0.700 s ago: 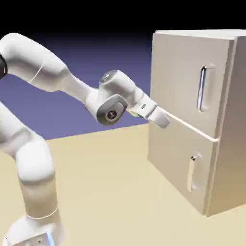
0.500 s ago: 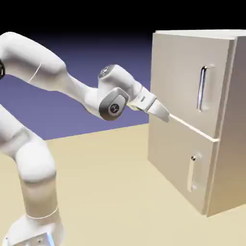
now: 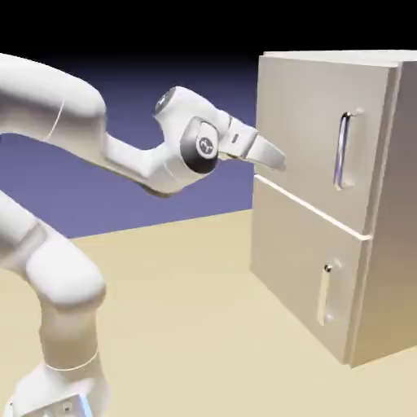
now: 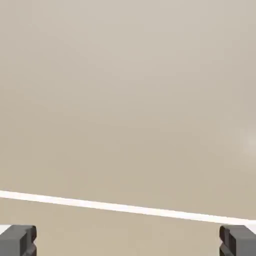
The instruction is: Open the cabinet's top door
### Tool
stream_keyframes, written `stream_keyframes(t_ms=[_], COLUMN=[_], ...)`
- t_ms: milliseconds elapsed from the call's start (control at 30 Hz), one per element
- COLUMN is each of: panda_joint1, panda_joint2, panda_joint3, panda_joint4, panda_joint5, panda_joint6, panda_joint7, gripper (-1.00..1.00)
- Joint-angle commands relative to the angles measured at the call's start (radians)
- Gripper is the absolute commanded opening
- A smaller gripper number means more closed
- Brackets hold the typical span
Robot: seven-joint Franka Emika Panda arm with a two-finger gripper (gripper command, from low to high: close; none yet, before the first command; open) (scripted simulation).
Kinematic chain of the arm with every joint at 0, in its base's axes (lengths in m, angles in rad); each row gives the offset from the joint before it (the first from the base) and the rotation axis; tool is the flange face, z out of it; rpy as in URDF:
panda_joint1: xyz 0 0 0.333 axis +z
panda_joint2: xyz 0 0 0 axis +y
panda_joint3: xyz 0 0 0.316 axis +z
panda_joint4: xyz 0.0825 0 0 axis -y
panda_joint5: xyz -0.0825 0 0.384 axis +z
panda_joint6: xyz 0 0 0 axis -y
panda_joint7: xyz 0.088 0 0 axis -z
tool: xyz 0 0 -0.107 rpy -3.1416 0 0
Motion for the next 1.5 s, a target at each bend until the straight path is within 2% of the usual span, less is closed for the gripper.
stream_keyframes(t_ms=[0,1367,1467], panda_joint1=[0.015,0.615,0.661], panda_joint2=[-0.005,-0.212,-0.202], panda_joint3=[-0.016,-0.668,-0.703], panda_joint4=[0.008,0.316,0.348], panda_joint5=[-0.044,-1.827,-1.861], panda_joint6=[-0.003,-0.106,-0.111], panda_joint7=[0.033,1.384,1.41], gripper=[0.0,0.0,0.0])
